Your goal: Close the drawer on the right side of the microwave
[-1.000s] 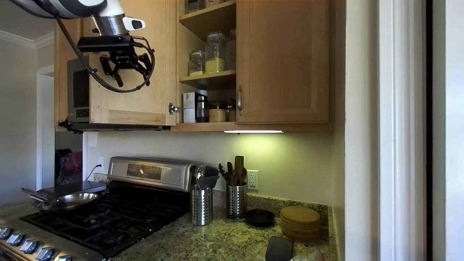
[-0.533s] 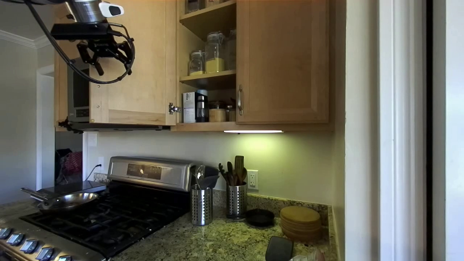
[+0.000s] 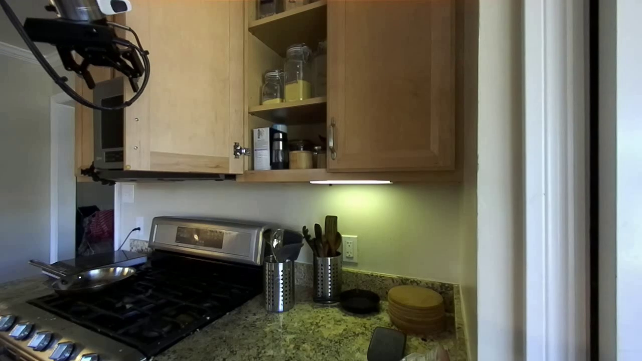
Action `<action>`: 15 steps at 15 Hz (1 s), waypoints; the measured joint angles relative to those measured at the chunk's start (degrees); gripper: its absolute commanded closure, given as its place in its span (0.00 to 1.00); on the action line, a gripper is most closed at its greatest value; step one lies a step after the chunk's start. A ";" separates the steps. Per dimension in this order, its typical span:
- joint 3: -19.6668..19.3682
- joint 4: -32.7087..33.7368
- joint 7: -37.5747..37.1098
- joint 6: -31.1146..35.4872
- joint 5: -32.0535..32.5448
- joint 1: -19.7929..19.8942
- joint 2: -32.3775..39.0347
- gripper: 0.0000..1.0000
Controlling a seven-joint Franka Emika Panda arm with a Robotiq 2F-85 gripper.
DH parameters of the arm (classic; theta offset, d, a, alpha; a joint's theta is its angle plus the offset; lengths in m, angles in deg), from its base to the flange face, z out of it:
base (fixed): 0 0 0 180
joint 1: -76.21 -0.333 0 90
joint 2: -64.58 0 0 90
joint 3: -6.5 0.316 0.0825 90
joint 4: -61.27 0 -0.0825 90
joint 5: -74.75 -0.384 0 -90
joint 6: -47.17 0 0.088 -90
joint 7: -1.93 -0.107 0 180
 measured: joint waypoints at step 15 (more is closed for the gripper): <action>7.14 0.89 -9.35 16.10 10.99 3.00 5.44 0.00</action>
